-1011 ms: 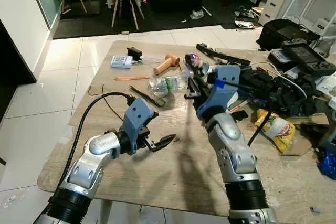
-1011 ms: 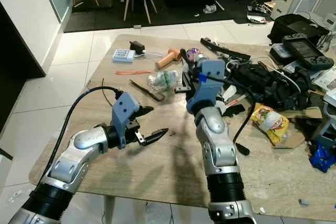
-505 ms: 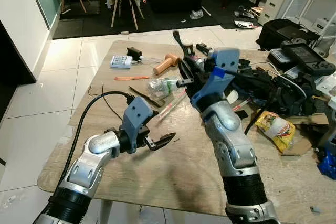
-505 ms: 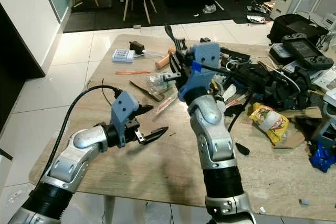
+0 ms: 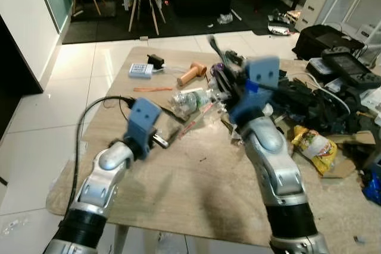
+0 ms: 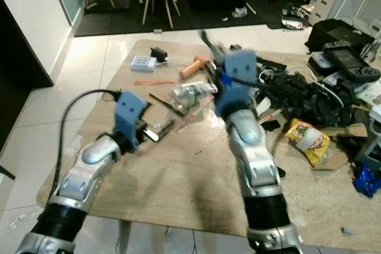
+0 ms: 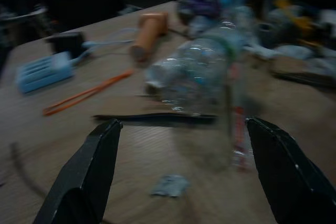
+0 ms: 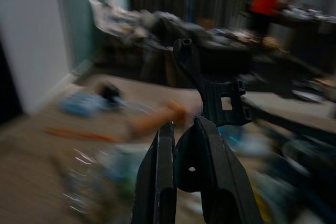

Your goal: Picking trash to rubbish bin

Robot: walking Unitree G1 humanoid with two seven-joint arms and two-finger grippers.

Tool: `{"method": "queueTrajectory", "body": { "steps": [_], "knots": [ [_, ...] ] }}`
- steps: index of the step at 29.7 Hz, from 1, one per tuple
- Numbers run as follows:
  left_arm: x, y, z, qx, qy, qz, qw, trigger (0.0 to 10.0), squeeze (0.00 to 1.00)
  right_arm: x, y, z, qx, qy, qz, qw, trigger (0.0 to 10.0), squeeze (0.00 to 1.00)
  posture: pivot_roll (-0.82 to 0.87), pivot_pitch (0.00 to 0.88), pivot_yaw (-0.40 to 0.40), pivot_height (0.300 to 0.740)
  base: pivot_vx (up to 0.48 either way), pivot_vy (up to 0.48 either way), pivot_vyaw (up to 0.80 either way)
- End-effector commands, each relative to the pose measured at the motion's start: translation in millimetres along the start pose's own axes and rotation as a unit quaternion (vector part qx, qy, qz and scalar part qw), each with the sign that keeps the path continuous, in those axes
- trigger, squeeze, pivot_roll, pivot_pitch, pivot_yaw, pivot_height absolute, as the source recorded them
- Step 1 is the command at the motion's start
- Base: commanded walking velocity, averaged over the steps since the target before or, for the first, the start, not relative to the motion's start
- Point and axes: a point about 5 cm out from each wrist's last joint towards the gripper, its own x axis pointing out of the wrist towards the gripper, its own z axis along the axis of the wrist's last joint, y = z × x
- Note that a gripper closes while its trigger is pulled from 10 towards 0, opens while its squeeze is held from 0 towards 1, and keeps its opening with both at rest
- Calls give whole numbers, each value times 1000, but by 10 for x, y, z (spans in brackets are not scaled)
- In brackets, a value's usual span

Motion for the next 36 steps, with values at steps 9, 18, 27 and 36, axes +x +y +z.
{"method": "queueTrajectory", "body": {
  "steps": [9,18,27,36],
  "knots": [
    [-57,-25,29,-14,-42,63,997,10000,0,-155,-157,-72,-56,-6,-1,998,10000,0,-97,65,-2,740,0,0,0],
    [-24,-42,100,-25,-60,85,994,10000,0,-155,-58,-78,-58,-10,15,998,10000,0,-91,67,-7,740,0,0,-757],
    [-13,-68,105,-26,-64,89,994,10000,0,-142,17,-55,-60,-15,33,998,10000,0,-92,79,-16,740,0,0,-800],
    [-13,-60,101,-16,-62,92,994,10000,0,-135,31,-60,-60,-15,38,997,10000,0,-90,82,-19,740,0,0,-800]
  ]
}}
